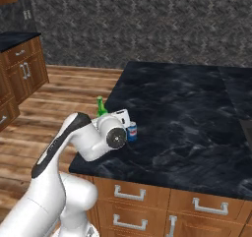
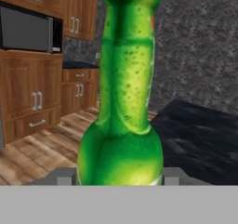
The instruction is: Pick the can, beer from the counter and place them in the open cabinet.
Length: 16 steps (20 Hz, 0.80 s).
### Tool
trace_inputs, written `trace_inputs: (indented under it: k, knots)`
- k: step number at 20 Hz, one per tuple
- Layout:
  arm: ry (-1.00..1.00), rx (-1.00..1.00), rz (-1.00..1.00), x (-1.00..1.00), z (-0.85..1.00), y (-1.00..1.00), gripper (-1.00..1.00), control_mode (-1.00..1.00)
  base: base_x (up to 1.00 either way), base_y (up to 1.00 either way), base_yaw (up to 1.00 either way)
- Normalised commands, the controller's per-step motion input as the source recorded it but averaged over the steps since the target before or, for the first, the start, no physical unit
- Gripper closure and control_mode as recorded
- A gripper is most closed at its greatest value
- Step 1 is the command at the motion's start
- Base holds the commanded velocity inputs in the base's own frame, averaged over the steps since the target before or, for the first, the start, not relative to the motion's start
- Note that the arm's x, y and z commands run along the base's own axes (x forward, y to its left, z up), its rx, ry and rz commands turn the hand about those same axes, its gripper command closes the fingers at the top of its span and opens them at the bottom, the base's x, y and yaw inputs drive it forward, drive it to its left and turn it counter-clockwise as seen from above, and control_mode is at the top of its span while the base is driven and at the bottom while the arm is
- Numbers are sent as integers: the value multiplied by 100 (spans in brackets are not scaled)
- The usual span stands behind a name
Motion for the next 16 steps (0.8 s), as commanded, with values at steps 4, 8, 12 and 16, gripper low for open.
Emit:
trace_inputs:
  k: [4,8,12,16]
  knots:
    - [0,0,-11,-42,57,-31,100,-100,0,0,0]
    - [0,0,-17,-48,61,-24,100,-100,0,0,0]
    - [0,0,-19,-40,70,-19,100,-100,0,0,0]
    - [0,0,-14,-28,62,-12,100,-100,0,0,0]
